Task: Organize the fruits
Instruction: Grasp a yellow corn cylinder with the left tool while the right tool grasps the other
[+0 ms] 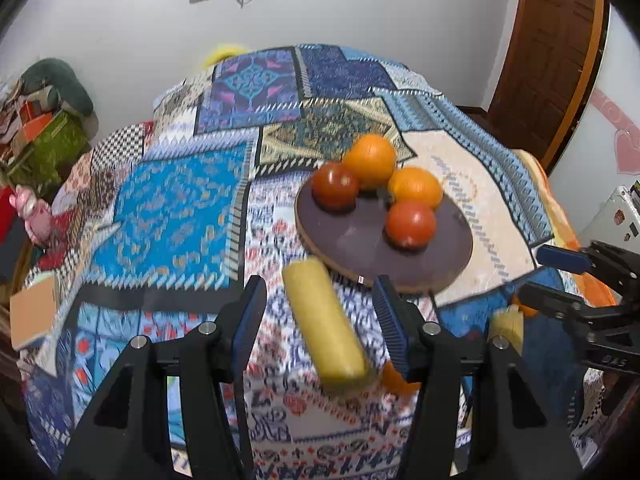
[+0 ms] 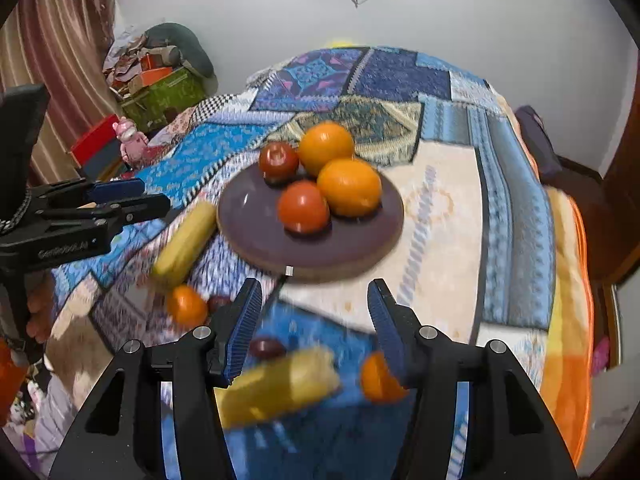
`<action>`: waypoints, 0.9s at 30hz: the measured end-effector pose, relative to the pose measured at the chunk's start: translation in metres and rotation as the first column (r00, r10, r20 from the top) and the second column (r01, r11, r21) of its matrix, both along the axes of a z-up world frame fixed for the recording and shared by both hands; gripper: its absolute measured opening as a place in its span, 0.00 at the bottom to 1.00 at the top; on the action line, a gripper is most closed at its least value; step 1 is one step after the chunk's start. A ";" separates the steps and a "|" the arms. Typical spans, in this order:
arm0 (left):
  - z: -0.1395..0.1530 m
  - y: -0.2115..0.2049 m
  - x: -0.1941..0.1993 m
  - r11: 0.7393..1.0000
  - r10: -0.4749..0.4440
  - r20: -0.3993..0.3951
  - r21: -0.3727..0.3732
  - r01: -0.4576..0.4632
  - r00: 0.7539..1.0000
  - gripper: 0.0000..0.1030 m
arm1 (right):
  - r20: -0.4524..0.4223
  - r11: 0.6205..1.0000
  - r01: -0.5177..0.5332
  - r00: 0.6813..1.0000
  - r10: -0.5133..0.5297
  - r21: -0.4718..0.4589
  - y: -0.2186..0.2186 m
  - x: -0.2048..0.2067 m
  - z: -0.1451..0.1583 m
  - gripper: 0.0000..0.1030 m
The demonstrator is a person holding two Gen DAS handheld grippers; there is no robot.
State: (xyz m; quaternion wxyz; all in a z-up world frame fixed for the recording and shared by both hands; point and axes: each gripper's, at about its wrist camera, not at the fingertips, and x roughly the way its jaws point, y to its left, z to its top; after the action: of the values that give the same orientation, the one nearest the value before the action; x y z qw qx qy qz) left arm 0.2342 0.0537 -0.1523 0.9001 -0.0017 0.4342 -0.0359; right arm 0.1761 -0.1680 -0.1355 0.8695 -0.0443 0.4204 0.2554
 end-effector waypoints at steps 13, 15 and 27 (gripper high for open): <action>-0.046 0.001 0.009 1.000 0.026 -0.091 -0.005 -0.027 0.996 0.53 | -0.135 0.998 0.038 0.990 -0.031 0.054 0.010 -0.029 -0.034 0.60; -0.051 0.000 0.013 1.000 0.024 -0.106 -0.009 -0.025 0.994 0.52 | -0.136 0.998 0.041 0.990 -0.033 0.054 0.011 -0.032 -0.035 0.62; -0.057 0.013 0.014 0.996 0.029 -0.151 -0.081 -0.042 0.988 0.35 | -0.250 0.982 0.118 0.965 -0.079 0.145 0.010 -0.023 -0.054 0.71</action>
State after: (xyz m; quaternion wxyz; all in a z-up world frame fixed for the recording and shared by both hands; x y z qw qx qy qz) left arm 0.2482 0.0667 -0.2094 0.8647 -0.0498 0.4984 -0.0378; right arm 0.1526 -0.1576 -0.1897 0.8240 0.0777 0.5036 0.2479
